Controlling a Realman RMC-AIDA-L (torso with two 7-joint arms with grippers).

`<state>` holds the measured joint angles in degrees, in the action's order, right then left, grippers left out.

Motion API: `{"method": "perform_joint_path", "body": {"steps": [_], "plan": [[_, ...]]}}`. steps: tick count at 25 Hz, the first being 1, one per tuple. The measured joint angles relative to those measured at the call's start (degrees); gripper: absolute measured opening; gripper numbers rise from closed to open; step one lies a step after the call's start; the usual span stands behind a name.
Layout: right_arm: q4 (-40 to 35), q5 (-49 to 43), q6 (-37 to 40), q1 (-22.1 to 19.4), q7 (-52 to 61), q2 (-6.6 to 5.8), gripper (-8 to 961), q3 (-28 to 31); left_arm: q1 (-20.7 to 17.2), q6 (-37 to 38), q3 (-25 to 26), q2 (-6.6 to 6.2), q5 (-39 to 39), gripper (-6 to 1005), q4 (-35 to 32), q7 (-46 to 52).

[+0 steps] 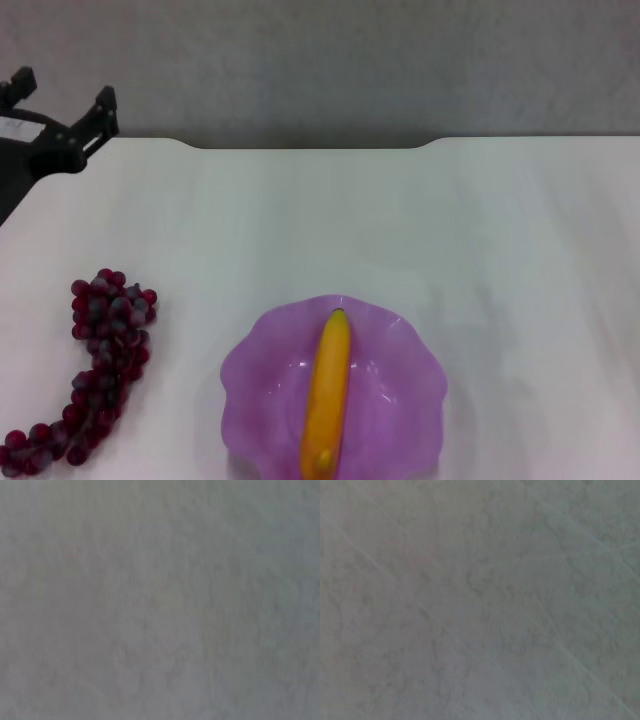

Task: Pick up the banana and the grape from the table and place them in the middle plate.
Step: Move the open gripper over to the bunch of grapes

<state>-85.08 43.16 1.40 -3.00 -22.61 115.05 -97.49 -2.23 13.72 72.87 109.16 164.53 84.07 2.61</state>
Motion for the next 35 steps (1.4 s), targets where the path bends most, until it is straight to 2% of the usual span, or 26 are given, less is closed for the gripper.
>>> {"method": "perform_joint_path", "body": {"steps": [2,5,7,8,9,10,13,15,19,25,35], "plan": [[0.03,-0.01,-0.02,-0.17,0.14,0.0,606,0.06,-0.04,-2.88,0.23,-0.01,0.0,871,0.98,-0.17],[0.03,-0.01,-0.19,-0.32,0.16,-0.05,606,0.1,0.38,-10.98,0.91,0.02,0.0,871,3.27,-0.67],[0.02,-0.01,-0.35,-0.33,0.16,-0.06,606,0.11,0.98,-17.41,1.87,0.55,0.0,871,5.01,-1.38],[-0.02,-0.01,-0.43,-0.34,0.16,-0.07,606,0.1,1.29,-21.2,2.71,1.11,-0.01,871,5.78,-1.79],[-0.15,-0.01,-0.5,-0.35,0.16,-0.08,606,0.07,2.12,-28.49,4.82,2.77,-0.04,871,7.11,-2.75],[-0.15,-0.01,-0.5,-0.35,0.16,-0.08,606,0.07,2.12,-28.49,4.82,2.77,-0.04,871,7.11,-2.75],[-0.26,-0.01,-0.53,-0.36,0.19,-0.09,606,0.02,4.06,-40.99,8.56,6.09,-0.08,871,9.02,-6.23],[-0.24,-0.01,-0.53,-0.25,0.2,-0.09,606,-0.14,6.01,-47.21,9.9,7.12,-0.14,871,9.34,-7.5],[-0.21,-0.01,-0.53,0.01,0.2,-0.09,606,-0.4,10.09,-55.85,10.91,7.04,-0.65,870,8.24,-7.09],[-0.3,-0.01,-0.58,0.12,0.2,-0.09,606,-0.44,13.97,-62.1,11.49,7.1,-0.18,870,5.13,-5.73],[-0.1,-0.01,-0.61,0.36,0.2,-0.09,607,-0.6,22.99,-66.09,13.54,7.05,0.0,870,-9.65,-5.34]]}}
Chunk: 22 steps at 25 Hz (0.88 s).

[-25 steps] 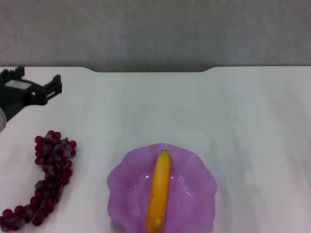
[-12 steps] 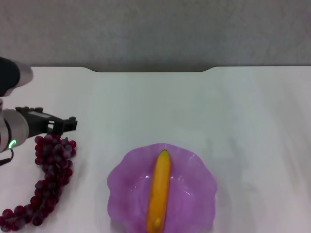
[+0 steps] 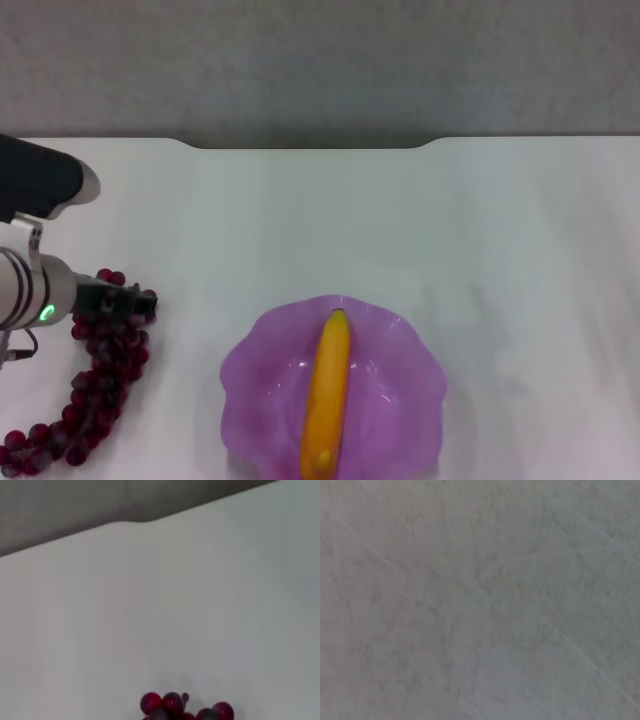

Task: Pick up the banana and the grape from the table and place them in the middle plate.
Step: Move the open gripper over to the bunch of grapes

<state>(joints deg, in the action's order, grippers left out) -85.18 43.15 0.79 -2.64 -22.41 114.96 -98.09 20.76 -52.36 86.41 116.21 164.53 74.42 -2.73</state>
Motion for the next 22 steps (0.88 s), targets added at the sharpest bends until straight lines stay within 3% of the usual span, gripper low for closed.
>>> {"method": "perform_joint_path", "body": {"steps": [4,17,22], "plan": [[0.08,0.0,0.0,0.02,0.0,0.0,607,-0.01,0.95,-0.09,0.47,0.01,0.01,870,-1.79,-0.14],[0.11,0.0,0.0,0.19,0.0,0.0,607,0.02,2.89,-0.65,1.4,-0.03,0.0,700,-5.73,0.0],[0.11,0.0,0.0,0.34,0.0,0.0,607,0.01,3.01,-0.89,1.45,-0.03,0.0,692,-5.76,0.01]]}}
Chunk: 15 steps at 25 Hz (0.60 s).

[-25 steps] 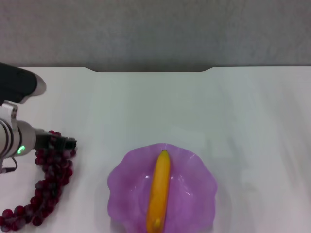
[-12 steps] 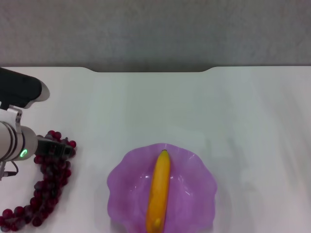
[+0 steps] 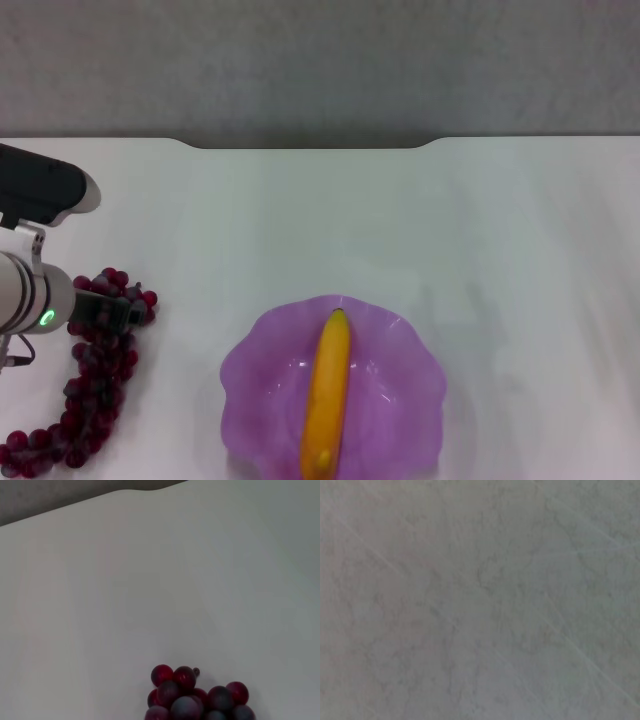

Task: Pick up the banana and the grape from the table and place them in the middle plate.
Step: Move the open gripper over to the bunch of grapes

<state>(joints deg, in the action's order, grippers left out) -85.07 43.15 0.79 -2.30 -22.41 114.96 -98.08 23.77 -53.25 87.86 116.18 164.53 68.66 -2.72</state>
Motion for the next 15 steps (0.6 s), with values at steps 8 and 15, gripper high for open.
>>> {"method": "perform_joint_path", "body": {"steps": [8,15], "plan": [[0.51,0.0,-0.08,0.36,0.0,-0.03,607,-0.07,0.25,-0.16,0.7,0.0,0.0,522,-0.03,-0.26],[0.67,0.0,-0.63,0.54,0.0,-0.09,607,-0.09,0.5,-0.7,0.73,-0.26,0.0,306,-0.03,-0.42]]}}
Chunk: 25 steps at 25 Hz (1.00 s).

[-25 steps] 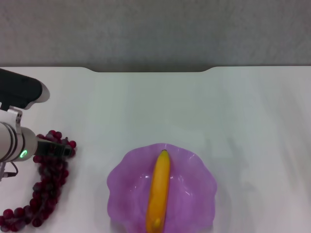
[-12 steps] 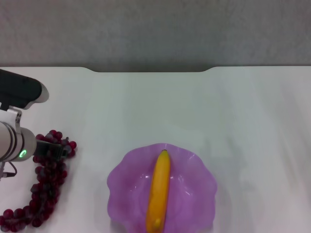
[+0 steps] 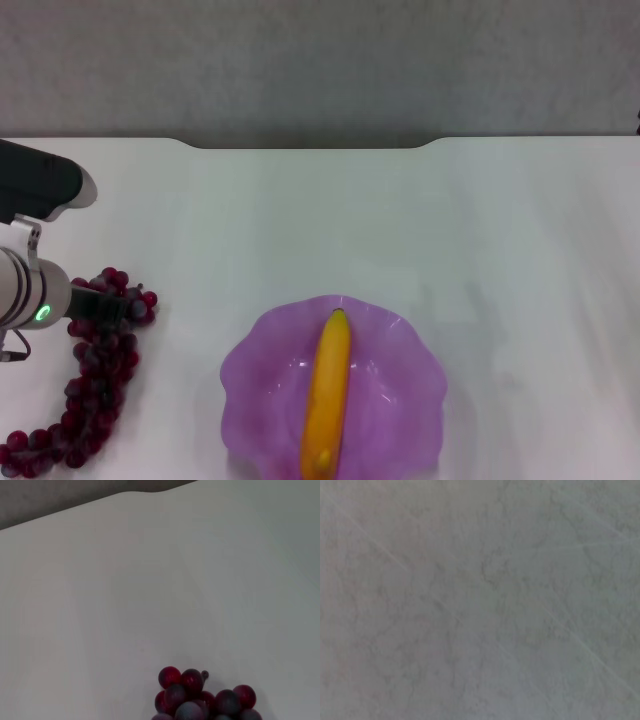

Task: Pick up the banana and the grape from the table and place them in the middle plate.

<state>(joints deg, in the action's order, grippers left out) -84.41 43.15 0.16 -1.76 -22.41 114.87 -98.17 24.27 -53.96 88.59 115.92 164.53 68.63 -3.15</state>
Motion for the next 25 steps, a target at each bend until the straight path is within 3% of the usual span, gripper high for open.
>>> {"method": "perform_joint_path", "body": {"steps": [5,10,17,25], "plan": [[0.03,0.0,-0.04,0.0,0.0,0.0,606,0.0,0.03,-0.2,0.0,-0.01,0.0,207,0.04,-0.8],[0.03,0.0,-0.08,0.01,0.0,0.0,606,0.0,-1.35,0.09,0.0,-0.05,0.0,202,2.44,-2.68],[0.04,0.0,-0.08,0.0,0.0,0.0,606,0.0,-5.02,-0.28,2.55,0.26,0.0,199,13.02,-6.3],[0.1,0.0,-0.08,0.33,0.0,0.0,607,0.0,-5.92,-3.13,6.68,0.31,-2.71,198,23.46,-11.48]]}}
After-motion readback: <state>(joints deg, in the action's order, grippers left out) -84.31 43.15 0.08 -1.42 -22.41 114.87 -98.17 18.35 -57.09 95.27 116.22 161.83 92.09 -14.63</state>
